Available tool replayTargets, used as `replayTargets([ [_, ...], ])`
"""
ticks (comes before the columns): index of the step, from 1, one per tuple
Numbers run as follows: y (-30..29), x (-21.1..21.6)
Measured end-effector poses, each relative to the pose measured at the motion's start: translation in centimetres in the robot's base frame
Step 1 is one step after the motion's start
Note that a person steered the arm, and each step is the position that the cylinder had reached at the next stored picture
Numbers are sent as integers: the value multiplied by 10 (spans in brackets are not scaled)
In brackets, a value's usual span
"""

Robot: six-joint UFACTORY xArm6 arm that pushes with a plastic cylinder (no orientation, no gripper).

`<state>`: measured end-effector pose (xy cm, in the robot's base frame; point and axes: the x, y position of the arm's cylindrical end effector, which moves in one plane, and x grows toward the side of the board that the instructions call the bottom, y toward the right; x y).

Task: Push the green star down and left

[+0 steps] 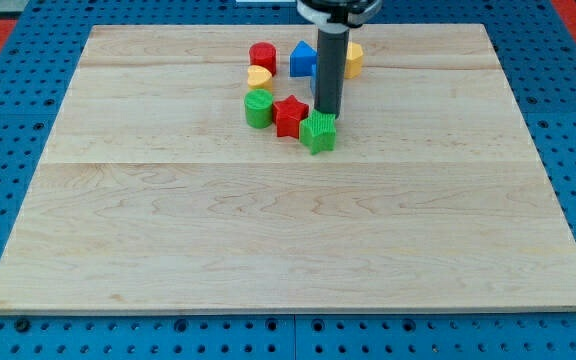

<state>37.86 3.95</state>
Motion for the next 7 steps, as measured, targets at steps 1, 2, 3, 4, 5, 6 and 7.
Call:
replayTargets([
  [1,-4,34],
  [2,-21,62],
  [3,-39,88],
  [4,-28,101],
  [5,-26,125],
  [6,-23,149],
  [7,-14,166],
])
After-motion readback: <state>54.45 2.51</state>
